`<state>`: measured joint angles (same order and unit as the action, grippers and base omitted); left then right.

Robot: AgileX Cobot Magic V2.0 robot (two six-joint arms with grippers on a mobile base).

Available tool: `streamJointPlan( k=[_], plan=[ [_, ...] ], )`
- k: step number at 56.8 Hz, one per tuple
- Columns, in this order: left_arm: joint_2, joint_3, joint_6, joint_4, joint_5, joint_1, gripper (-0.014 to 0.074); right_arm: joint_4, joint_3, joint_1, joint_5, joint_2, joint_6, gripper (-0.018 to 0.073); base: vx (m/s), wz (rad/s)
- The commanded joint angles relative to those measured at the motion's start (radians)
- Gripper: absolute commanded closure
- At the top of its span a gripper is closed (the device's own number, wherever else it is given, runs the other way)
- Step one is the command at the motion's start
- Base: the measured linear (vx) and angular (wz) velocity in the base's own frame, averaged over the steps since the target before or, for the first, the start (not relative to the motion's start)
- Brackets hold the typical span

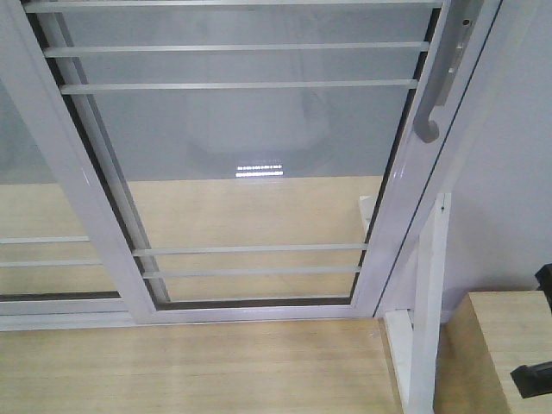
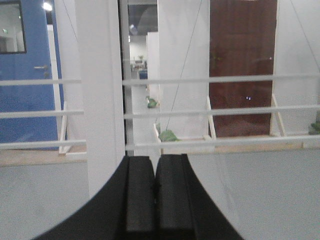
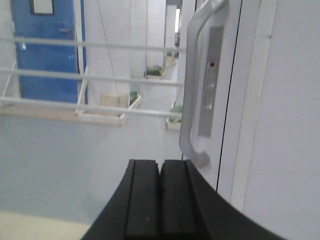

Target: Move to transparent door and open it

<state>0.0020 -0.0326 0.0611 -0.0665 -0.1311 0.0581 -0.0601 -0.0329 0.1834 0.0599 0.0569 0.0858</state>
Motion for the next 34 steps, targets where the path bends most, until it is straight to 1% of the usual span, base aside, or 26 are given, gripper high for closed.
streamJointPlan(
  k=[1, 4, 8, 11, 15, 25, 34],
  plan=[
    [0.024, -0.002, 0.001, -0.027, -0.155, 0.002, 0.0603, 0.000, 0.009, 0.003, 0.192, 0.018, 0.000, 0.0561, 0.00, 0.00],
    [0.035, 0.001, 0.004, -0.027, -0.184, 0.002, 0.0603, 0.001, 0.041, 0.003, 0.198, 0.019, 0.006, 0.0561, 0.00, 0.00],
    [0.076, 0.029, 0.004, -0.029, -0.168, 0.002, 0.0603, 0.001, 0.105, 0.003, 0.170, 0.046, 0.023, 0.0561, 0.00, 0.00],
    [0.142, 0.069, 0.004, -0.028, -0.155, 0.002, 0.0603, -0.001, 0.159, 0.003, 0.149, 0.090, 0.027, 0.0561, 0.00, 0.00],
    [0.233, 0.136, 0.005, -0.025, -0.177, 0.002, 0.0603, -0.001, 0.250, 0.003, 0.137, 0.183, 0.028, 0.0561, 0.00, 0.00],
    [0.580, 0.381, 0.004, -0.025, -0.263, 0.002, 0.0603, 0.001, 0.480, 0.003, 0.140, 0.508, 0.056, 0.0561, 0.00, 0.00],
    [0.857, 0.602, 0.004, -0.025, -0.279, 0.002, 0.0603, 0.001, 0.644, 0.003, 0.176, 0.760, 0.056, 0.0561, 0.00, 0.00]
  ],
)
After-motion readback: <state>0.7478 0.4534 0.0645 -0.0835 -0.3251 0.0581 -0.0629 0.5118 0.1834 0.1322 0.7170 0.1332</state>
